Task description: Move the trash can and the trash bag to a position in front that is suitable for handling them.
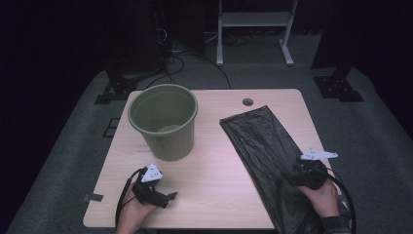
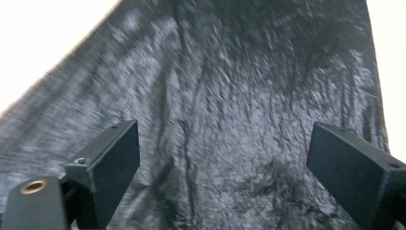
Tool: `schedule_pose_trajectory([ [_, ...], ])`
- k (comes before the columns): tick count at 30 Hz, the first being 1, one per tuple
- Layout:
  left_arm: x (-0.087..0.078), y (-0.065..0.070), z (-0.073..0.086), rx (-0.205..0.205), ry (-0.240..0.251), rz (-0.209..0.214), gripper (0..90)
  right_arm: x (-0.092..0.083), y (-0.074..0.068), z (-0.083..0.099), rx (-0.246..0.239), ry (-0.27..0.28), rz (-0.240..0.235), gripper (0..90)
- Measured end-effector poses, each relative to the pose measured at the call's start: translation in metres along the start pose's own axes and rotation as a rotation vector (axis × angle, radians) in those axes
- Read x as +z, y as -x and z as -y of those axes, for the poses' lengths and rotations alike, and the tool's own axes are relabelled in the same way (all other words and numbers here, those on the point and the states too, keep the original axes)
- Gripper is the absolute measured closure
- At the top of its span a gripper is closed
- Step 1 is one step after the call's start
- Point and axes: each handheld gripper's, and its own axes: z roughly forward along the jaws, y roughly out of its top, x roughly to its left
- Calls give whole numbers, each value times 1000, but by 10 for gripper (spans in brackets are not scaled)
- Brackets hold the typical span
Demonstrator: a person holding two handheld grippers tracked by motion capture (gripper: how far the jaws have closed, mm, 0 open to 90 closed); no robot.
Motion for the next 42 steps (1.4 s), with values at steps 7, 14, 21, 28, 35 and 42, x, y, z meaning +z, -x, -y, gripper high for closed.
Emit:
schedule_pose_trajectory([
  [7, -13, -2, -4, -6, 34, -9, 0, 14, -16, -4, -81, -61, 17, 100],
  [14, -33, -4, -15, -19, 64, -1, 0, 17, -13, 0, -57, -34, -40, 99],
  [21, -49, -8, -25, -26, 86, -9, 0, 17, -13, 0, -55, -34, -40, 99],
  [28, -64, -15, -36, -65, 113, -6, 0, 16, -13, 0, -54, -33, -39, 101],
  [35, -79, -19, -48, -75, 128, 3, 0, 16, -13, 0, -54, -33, -39, 102],
  [42, -95, -23, -60, -90, 152, 6, 0, 16, -13, 0, -55, -33, -39, 102],
])
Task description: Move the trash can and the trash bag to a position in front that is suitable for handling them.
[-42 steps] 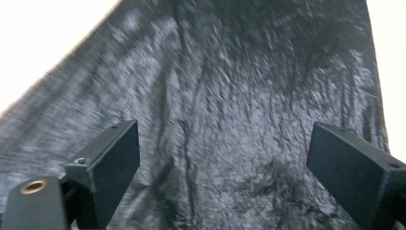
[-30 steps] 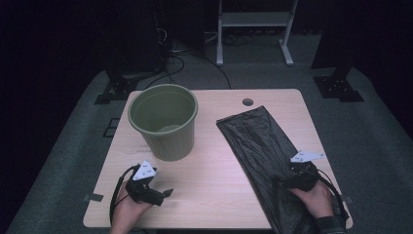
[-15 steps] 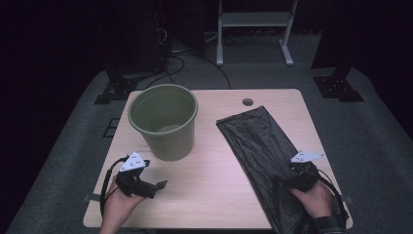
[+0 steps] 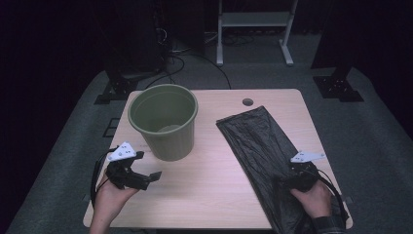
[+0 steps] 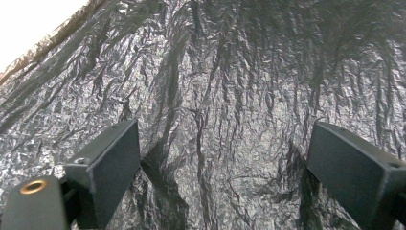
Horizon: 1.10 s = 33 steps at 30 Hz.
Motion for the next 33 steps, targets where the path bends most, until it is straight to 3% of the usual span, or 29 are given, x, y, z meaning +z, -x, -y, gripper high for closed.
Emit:
schedule_pose_trajectory([
  [15, -16, -6, -39, 17, 35, -5, 0, 0, 0, 0, -1, 1, -1, 105],
  [33, -28, -27, -75, 17, 55, -58, 0, 0, 0, 0, -2, 1, -1, 105],
])
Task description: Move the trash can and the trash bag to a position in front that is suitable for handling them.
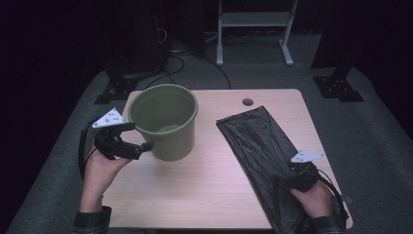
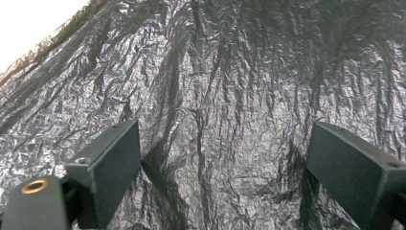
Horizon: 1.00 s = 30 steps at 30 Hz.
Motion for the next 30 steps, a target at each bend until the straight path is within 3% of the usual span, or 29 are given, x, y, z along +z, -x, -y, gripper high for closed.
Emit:
schedule_pose_trajectory([
  [6, 0, -10, -8, -7, 1, -16, 0, 0, 0, 0, 0, 0, 0, 105],
  [17, 7, -42, -16, -13, 1, -65, 0, 0, 0, 0, 0, 0, 0, 105],
  [30, 22, -65, -13, -49, -33, -100, 0, 0, 0, 0, 0, 0, 0, 105],
])
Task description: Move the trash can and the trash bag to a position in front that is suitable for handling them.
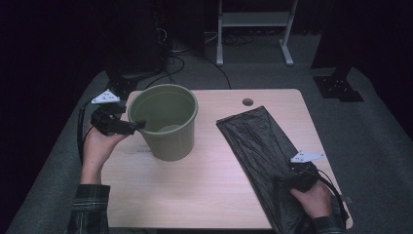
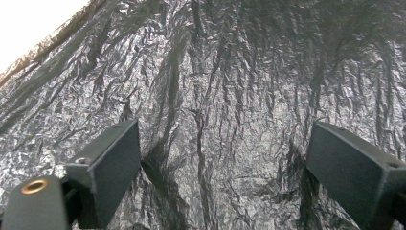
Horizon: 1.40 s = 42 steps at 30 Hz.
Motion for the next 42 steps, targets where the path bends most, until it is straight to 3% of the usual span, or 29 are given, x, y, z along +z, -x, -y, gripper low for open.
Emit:
schedule_pose_trajectory([
  [4, 9, -7, 2, -6, -41, -3, 0, 0, 0, 0, 0, 1, 0, 105],
  [18, 20, -14, 5, -47, -44, 12, 0, 0, 0, 0, 0, 0, 0, 105],
  [23, 24, -13, 4, -35, -54, -7, 0, 0, 0, 0, 0, 0, 0, 106],
  [25, 27, -14, 4, -44, -69, 13, 0, 0, 0, 0, 0, 0, 0, 105],
  [34, 32, -10, 2, -38, -80, 17, 0, 0, 0, 0, 0, 1, 0, 105],
  [42, 37, 7, -1, -2, -84, 64, 0, 0, 0, 0, -2, 0, 0, 105],
])
